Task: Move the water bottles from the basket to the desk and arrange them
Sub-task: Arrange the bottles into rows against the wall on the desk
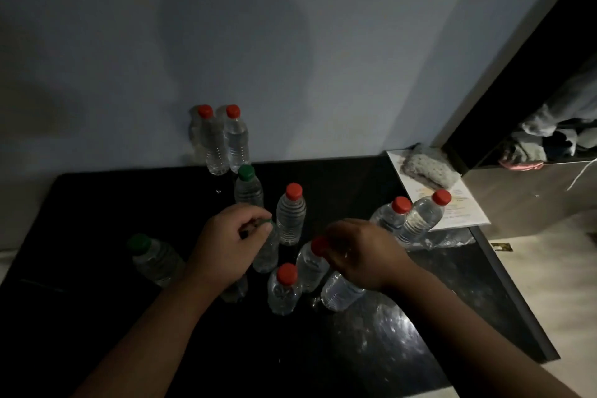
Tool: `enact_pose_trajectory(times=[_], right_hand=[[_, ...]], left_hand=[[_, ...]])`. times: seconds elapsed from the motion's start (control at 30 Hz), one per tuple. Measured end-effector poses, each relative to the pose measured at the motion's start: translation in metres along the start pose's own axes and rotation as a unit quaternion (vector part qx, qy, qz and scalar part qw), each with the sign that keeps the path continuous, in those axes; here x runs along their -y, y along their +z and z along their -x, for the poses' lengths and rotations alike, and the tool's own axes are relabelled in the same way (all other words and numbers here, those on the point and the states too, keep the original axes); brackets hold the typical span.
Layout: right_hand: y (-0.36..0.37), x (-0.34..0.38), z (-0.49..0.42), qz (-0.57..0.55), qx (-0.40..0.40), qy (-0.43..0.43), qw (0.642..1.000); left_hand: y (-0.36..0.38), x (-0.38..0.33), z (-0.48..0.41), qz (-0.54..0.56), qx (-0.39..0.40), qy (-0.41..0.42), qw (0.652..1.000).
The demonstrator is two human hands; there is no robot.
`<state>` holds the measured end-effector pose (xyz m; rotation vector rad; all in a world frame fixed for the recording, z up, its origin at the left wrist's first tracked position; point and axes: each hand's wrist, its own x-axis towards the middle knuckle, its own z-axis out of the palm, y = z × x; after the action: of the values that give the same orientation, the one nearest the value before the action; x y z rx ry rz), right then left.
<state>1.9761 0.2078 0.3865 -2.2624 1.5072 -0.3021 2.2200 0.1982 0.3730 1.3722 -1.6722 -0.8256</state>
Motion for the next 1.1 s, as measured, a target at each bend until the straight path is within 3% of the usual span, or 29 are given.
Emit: enact_pose_trajectory(times=[0.3,0.47,0.6,1.1], right_hand=[[0.024,-0.017,-0.004,0.012,0.008,0.012,1.000],[0.032,-0.021,-0.011,0.019,0.025,0.015,0.999],[0.035,-0.023,-0.015,0.004,0.028,0.027,0.999],[0.040,-0.025,-0.013,-0.041,0.009,0.066,0.997]], left_hand=[[0.029,-0.003,-0.054,-0.150,0.057,0.030,0.987],[0.043,0.000,-0.076,-0.202,0.094,0.006,0.975],[0.047,0.007,-0.087,-0.190,0.112,-0.036,0.975],[0.062,0.022,-0.095,-0.158,0.107,-0.056,0.980]])
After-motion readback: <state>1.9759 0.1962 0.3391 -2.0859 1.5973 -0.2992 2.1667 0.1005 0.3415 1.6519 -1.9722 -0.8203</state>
